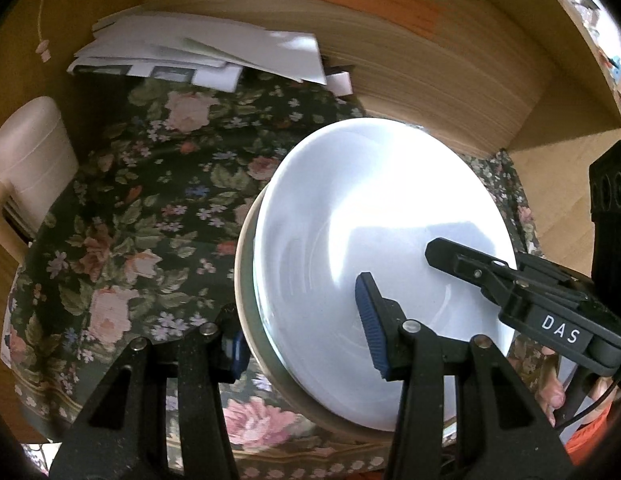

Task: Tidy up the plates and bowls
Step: 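Close both tools on the bowl stack rim and carry it onto the plates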

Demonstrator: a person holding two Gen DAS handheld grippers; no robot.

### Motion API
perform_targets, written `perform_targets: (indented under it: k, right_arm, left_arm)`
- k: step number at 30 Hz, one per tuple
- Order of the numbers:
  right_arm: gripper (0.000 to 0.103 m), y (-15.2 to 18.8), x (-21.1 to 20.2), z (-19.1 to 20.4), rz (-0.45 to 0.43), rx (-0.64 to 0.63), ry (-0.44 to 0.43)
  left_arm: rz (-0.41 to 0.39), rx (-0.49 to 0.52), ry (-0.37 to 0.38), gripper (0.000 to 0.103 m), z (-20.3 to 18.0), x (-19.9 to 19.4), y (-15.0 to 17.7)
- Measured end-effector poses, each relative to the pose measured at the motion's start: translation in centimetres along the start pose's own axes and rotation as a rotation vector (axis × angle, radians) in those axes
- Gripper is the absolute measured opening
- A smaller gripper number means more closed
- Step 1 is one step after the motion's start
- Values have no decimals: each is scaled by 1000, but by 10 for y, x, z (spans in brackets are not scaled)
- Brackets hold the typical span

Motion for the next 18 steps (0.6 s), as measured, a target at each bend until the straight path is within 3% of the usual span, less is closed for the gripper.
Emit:
perform_targets:
  k: [18]
  right_arm:
    - [29,34,-36,-40,-19,79,34]
  left_arm:
    - [62,59,45,47,-50,3,19]
Point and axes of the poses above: each gripper's, at about its wrist camera, not at the fingertips, and x roughly the way its jaws point, z to its left, y to its underside, the point moved 10 cm from there along x, roughly the way its jaws point, and after that the axes turned 14 degrees about -y, right-handed, at the moved point
